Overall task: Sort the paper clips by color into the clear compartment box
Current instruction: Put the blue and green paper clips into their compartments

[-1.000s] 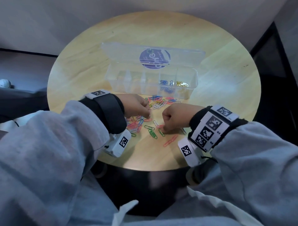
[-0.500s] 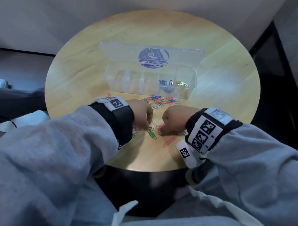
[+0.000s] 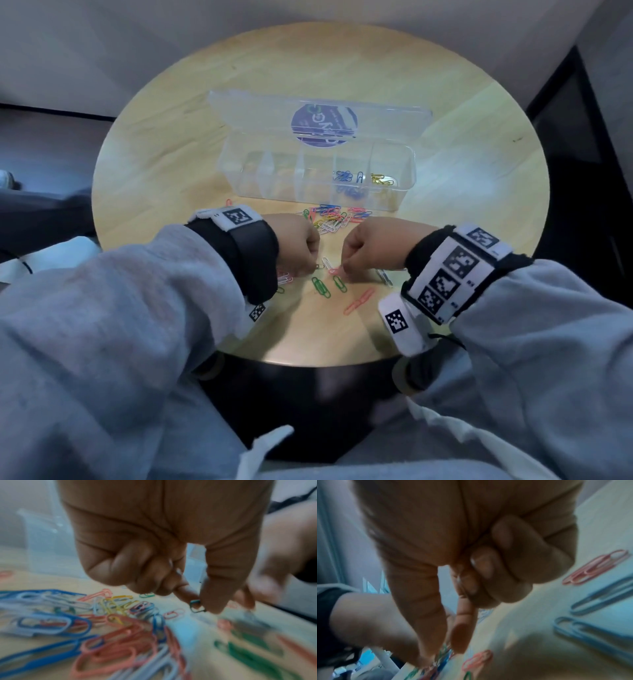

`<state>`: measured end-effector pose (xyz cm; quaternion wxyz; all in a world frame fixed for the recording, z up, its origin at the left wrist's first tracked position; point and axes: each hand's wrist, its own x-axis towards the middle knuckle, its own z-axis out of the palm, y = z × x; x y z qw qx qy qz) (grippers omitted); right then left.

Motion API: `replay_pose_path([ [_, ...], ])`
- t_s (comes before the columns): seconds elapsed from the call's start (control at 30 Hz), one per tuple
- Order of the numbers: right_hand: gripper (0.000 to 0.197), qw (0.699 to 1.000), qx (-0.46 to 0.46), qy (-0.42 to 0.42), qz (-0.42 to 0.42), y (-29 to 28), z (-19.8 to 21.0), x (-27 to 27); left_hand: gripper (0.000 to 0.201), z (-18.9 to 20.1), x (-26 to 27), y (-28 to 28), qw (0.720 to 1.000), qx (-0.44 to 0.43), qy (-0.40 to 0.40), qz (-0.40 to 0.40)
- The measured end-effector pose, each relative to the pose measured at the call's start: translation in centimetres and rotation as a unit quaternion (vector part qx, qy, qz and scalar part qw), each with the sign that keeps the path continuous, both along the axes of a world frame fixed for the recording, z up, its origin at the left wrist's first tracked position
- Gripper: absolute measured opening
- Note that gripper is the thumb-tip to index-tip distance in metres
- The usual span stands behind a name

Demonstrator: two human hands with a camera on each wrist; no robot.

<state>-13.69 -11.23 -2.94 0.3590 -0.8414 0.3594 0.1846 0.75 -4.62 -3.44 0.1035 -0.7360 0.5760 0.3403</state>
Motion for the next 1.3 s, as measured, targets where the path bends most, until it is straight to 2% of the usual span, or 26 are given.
replay_pose_path([
  [0.1,0.019,0.999,-0.038,0.019,0.021,0.6,-0.3,0.5,0.022,0.4,0.8,-0.2,0.992,0.005,0.096,0.077],
  [0.23,0.022,0.995,-0.067,0.051,0.054,1.1,-0.3,1.1,0.026,1.4,1.1,-0.4,0.955,0.012,0.217,0.202],
  [0.3,0.026,0.992,-0.083,0.066,0.067,1.5,-0.6,1.4,0.025,1.8,1.2,-0.4,0.938,0.013,0.258,0.232],
  [0.4,0.021,0.986,-0.112,0.088,0.086,2.1,-0.7,1.8,0.011,2.5,1.3,0.0,0.893,0.013,0.363,0.265],
  [0.47,0.017,0.983,-0.125,0.095,0.093,2.2,-0.5,1.9,0.017,2.5,1.6,0.1,0.873,0.013,0.399,0.280],
  [0.53,0.017,0.982,-0.129,0.098,0.097,2.3,-0.4,1.7,0.022,2.4,1.7,0.0,0.869,0.017,0.401,0.289],
  [0.6,0.017,0.985,-0.114,0.092,0.096,2.2,-0.4,1.4,0.011,2.4,1.2,-0.2,0.881,0.026,0.378,0.285],
  [0.67,0.005,0.992,-0.081,0.066,0.072,1.5,-0.2,1.0,0.013,2.1,0.9,-0.2,0.918,0.022,0.310,0.247],
  [0.77,0.020,1.000,-0.027,0.011,-0.007,-0.8,0.7,-0.1,0.021,1.5,0.3,0.1,0.980,-0.013,0.185,0.071],
  [0.83,0.023,0.996,0.026,-0.033,-0.080,-2.0,1.4,-0.9,0.015,1.5,-0.4,0.5,0.996,-0.016,0.084,-0.024],
  [0.9,0.021,0.988,0.056,-0.064,-0.127,-2.8,1.5,-1.6,0.018,1.4,-1.0,0.5,0.996,-0.008,0.015,-0.086],
  [1.03,0.017,0.979,0.095,-0.094,-0.156,-3.0,1.2,-2.2,0.020,0.9,-1.6,0.4,0.987,0.017,-0.040,-0.155],
  [1.3,0.019,0.972,0.105,-0.115,-0.173,-3.1,0.9,-2.4,0.015,0.0,-2.3,0.4,0.977,0.006,-0.098,-0.191],
])
